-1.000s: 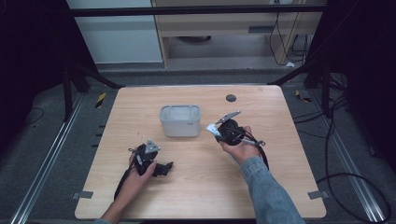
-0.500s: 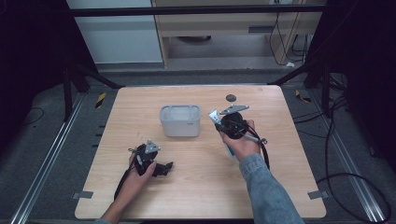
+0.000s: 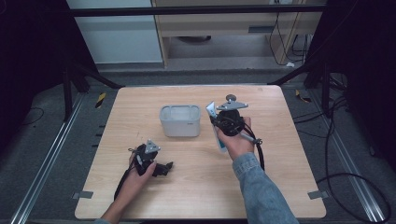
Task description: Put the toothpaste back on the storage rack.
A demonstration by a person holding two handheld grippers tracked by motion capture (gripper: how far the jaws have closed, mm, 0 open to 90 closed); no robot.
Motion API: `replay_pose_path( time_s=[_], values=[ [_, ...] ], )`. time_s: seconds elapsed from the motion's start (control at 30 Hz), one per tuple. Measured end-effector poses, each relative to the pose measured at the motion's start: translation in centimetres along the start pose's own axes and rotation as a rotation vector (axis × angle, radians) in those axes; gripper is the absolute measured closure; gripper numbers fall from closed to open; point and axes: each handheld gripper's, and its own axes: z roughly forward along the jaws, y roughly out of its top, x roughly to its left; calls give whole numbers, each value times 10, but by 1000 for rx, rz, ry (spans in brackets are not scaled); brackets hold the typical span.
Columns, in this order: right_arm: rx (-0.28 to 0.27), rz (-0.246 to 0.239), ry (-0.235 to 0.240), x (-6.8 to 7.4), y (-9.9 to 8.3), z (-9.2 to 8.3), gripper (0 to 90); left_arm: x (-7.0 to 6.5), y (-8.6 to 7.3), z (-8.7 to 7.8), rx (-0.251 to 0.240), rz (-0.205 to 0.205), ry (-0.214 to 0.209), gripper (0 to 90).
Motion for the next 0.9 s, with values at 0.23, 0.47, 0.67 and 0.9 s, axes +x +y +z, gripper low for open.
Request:
replay_pose_path(
  time_s=[0.23, 0.47, 0.67, 0.9],
  values=[
    [-57, 4, -2, 7, 10, -1, 797, 0, 0, 0, 0, 0, 0, 0],
    [-131, 6, -2, 14, 39, -6, 796, 0, 0, 0, -3, -3, 2, 0],
    [-163, -1, -12, 17, 55, -7, 796, 0, 0, 0, -3, -3, 0, 0],
    [-173, -11, -19, 20, 70, -3, 796, 0, 0, 0, -3, -2, 0, 0]
  ],
)
